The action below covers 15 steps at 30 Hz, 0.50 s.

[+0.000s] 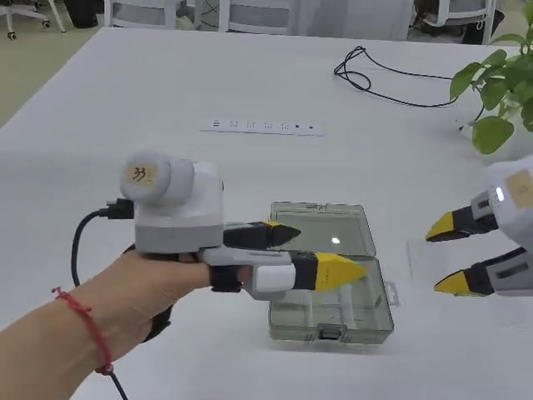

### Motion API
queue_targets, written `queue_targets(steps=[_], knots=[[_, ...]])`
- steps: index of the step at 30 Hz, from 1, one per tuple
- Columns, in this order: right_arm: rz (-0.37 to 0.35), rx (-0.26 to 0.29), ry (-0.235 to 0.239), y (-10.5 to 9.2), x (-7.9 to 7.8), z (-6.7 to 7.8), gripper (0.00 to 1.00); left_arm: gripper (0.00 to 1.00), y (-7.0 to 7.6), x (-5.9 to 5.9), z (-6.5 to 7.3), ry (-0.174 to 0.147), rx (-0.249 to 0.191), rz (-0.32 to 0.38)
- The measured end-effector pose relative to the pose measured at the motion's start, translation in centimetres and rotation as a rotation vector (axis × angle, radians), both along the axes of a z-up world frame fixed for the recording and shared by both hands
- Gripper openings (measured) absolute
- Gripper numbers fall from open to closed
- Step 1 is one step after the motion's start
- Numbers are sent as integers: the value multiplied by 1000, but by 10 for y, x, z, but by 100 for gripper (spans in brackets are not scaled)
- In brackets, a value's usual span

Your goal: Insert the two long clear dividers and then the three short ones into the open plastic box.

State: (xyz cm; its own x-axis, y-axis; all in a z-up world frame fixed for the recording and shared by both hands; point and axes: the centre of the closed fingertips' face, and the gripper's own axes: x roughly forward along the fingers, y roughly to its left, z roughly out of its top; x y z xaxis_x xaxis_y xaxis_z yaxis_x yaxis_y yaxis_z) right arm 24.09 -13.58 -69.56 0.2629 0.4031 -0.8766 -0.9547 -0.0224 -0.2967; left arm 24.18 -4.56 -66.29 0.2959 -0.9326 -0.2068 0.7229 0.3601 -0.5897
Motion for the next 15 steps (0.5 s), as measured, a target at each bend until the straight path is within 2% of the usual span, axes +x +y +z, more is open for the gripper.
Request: queue_targets(steps=[3, 6, 7, 8, 11, 12, 15], knots=[[-2, 16, -6, 6, 1, 3, 33, 65, -9, -6, -1, 79, -30, -6], [-2, 32, -10, 19, -7, 11, 33, 56, -16, -8, -4, 126, -44, -1], [-2, 37, -12, 23, -9, 13, 33, 53, -19, -12, -6, 162, -40, -9], [-2, 37, -12, 26, -12, 14, 33, 50, -21, -13, -8, 176, -42, -7], [-1, 44, -14, 34, -16, 19, 33, 40, -29, -23, -10, 276, -70, -26], [0, 46, -14, 36, -18, 20, 33, 36, -31, -21, -11, 279, -83, -18], [11, 35, -26, 40, -20, 21, 33, 29, -34, -20, -14, 315, -96, -14]])
